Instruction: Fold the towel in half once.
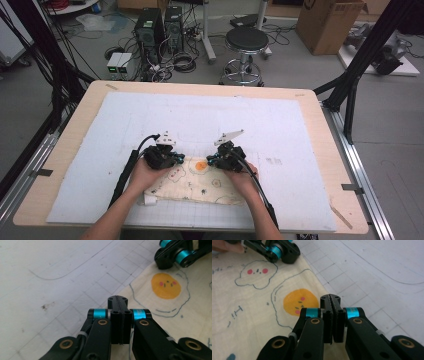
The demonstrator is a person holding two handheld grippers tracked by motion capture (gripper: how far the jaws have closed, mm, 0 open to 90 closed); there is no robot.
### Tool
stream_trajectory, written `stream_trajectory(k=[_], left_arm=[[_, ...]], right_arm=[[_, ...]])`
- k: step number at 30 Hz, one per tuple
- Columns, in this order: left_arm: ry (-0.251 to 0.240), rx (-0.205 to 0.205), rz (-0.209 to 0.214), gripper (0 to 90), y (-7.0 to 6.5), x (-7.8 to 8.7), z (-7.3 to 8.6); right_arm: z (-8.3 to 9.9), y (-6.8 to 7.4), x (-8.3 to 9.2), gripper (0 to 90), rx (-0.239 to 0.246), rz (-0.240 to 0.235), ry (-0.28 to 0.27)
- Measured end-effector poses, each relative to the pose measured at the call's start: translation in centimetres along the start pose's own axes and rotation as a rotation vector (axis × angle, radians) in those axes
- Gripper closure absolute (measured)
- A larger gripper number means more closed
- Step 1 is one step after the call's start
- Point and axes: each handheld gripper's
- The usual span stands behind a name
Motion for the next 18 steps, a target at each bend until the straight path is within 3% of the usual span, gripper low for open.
stream_trajectory(k=[4,18], left_arm=[[-0.012,0.03,-0.006,89.5,0.7,0.7,0.6],[-0.019,0.061,-0.058,88.4,2.8,3.5,2.3]], right_arm=[[0.5,-0.4,0.7,89.3,-0.011,0.015,-0.001],[2.7,-1.6,3.8,88.1,-0.04,0.043,-0.021]])
Point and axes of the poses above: each handheld gripper's, and its own axes: x roughly backward along the jaws, z roughly out of its underside, y roughly to its left, and after that the axes turned 8 degrees about -y, right-handed
